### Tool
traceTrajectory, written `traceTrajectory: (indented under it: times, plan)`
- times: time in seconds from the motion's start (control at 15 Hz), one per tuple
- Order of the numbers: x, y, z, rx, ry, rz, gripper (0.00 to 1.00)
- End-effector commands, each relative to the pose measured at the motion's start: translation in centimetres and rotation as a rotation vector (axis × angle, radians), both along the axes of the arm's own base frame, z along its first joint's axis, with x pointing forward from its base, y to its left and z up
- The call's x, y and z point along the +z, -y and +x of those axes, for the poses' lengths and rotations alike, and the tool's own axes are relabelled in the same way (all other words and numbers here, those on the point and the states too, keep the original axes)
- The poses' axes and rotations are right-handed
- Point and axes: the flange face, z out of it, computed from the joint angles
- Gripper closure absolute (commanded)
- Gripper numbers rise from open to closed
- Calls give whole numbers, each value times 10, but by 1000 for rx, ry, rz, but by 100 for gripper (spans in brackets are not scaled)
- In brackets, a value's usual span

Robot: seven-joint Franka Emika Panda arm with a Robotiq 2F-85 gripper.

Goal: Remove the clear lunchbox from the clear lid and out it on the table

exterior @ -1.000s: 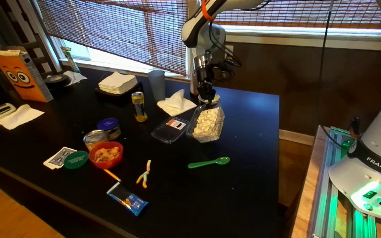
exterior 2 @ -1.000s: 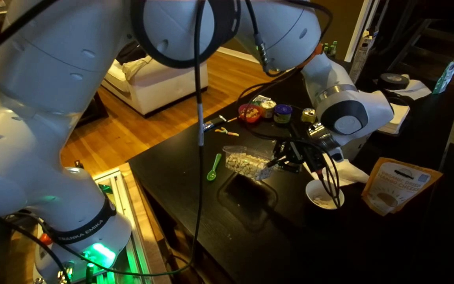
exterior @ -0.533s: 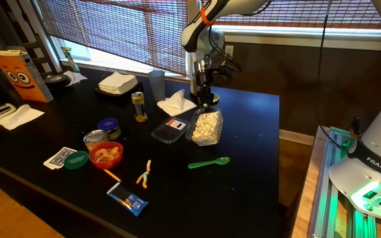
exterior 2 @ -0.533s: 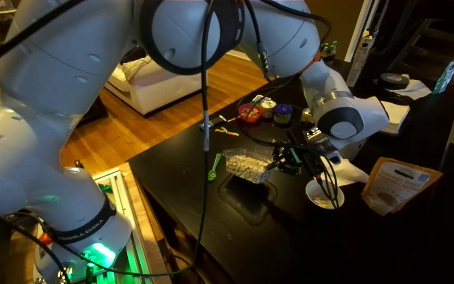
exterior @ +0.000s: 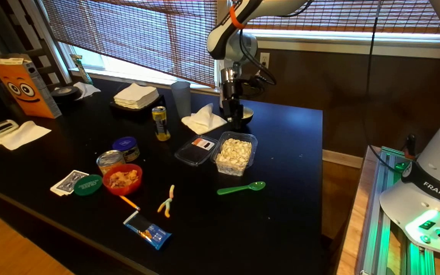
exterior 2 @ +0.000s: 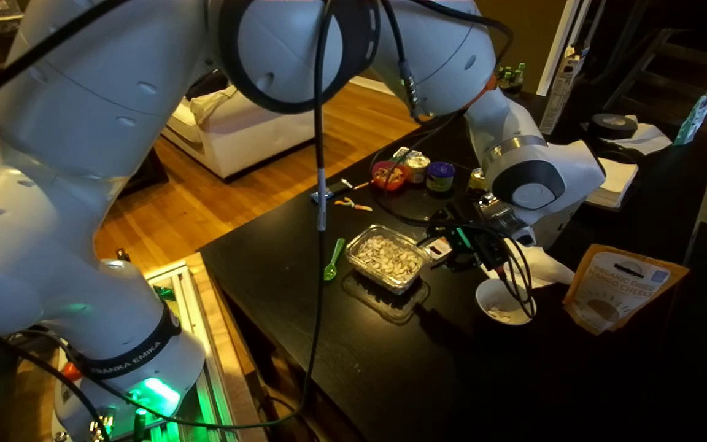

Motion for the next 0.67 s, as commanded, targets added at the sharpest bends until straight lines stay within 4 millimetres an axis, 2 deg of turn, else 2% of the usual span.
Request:
traceTrajectory:
  times: [0.0, 0.07, 0.4, 0.53, 0.6]
  plan:
    - [21, -14, 8, -52, 103, -72, 9]
    - [27, -19, 11, -100, 137, -98, 1]
    - [50, -58, 21, -224, 403, -184, 0]
    - [57, -71, 17, -231, 515, -250, 0]
    - [58, -78, 9, -201, 561, -286, 0]
